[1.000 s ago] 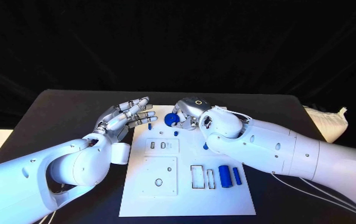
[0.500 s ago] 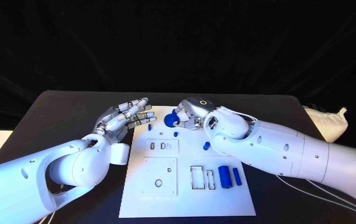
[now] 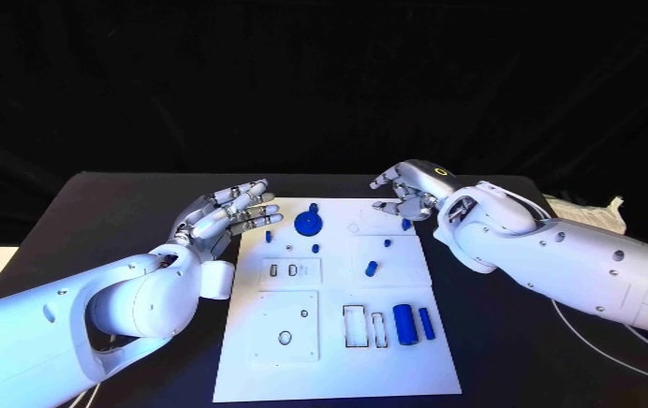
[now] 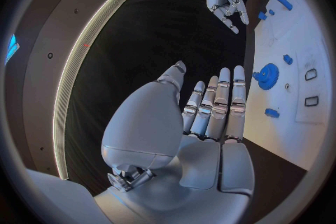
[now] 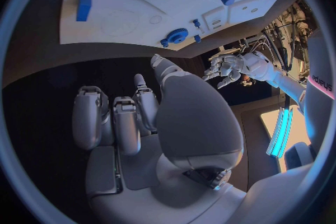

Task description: Assemble the parts on the task board

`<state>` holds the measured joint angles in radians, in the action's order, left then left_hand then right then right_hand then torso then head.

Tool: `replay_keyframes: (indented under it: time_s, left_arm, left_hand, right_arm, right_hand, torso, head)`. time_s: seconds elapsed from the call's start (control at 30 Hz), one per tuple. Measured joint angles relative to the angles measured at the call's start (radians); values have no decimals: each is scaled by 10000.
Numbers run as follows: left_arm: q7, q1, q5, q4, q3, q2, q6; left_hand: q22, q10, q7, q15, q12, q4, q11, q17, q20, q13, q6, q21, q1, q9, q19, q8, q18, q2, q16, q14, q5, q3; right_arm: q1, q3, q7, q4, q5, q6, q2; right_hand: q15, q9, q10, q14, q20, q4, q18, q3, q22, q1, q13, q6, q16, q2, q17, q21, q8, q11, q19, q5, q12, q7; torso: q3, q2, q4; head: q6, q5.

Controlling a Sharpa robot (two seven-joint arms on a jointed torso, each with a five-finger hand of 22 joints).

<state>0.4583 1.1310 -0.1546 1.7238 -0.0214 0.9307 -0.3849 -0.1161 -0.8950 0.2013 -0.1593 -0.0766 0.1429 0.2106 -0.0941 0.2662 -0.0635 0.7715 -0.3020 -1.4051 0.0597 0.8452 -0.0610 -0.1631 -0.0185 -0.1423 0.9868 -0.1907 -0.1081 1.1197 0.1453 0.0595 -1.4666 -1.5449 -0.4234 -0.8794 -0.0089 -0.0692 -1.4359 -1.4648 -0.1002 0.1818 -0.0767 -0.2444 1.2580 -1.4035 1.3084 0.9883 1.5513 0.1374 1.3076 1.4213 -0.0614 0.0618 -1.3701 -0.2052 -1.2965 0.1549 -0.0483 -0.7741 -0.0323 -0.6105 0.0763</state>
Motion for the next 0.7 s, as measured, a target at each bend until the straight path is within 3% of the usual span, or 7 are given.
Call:
replay_keyframes:
  time_s: [0.13, 0.33, 0.7]
  left_arm:
    - [-6, 0, 0, -46, 0, -56, 40]
    - [-21, -3, 0, -99, 2, -140, 87]
    - [-55, -8, 0, -147, 3, -173, 131]
  left_hand:
    - [0, 0, 0, 0, 0, 0, 0, 0, 0, 0, 0, 0, 0, 0, 0, 0, -1, 0, 0, 0, 0, 0]
    - [-1, 0, 0, 0, 0, 0, 0, -1, 0, 0, 0, 0, 0, 0, 0, 0, -1, 0, 0, 0, 0, 0]
    - [8, 0, 0, -36, 0, -31, 0, -1, 0, 0, 0, 0, 0, 0, 0, 0, -1, 0, 0, 37, 0, -31]
  right_arm:
    - [-107, 1, -696, 246, 600, 53, -332]
    - [-287, 6, -1177, 603, 982, 144, -588]
    - [-489, 5, -1419, 893, 996, 355, -634]
  right_hand:
    - [0, 1, 0, 0, 0, 0, 0, 0, -4, 2, 0, 0, 0, -2, 0, 0, 0, 0, 0, 0, 15, 0]
    - [-1, 2, 0, 1, 0, -40, 0, 40, -33, -38, 0, 0, 0, 39, -1, 0, 0, 0, 0, 99, 78, 0]
    - [-1, 3, 1, 1, -1, -81, 0, 82, -48, -38, 0, 0, 0, 38, -2, -1, 0, 0, 2, 252, 132, 0]
  torso:
    - [35, 25, 81]
    - [73, 59, 159]
    - [98, 50, 155]
  head:
    - [3, -12]
    - [-10, 91]
    - [-28, 122]
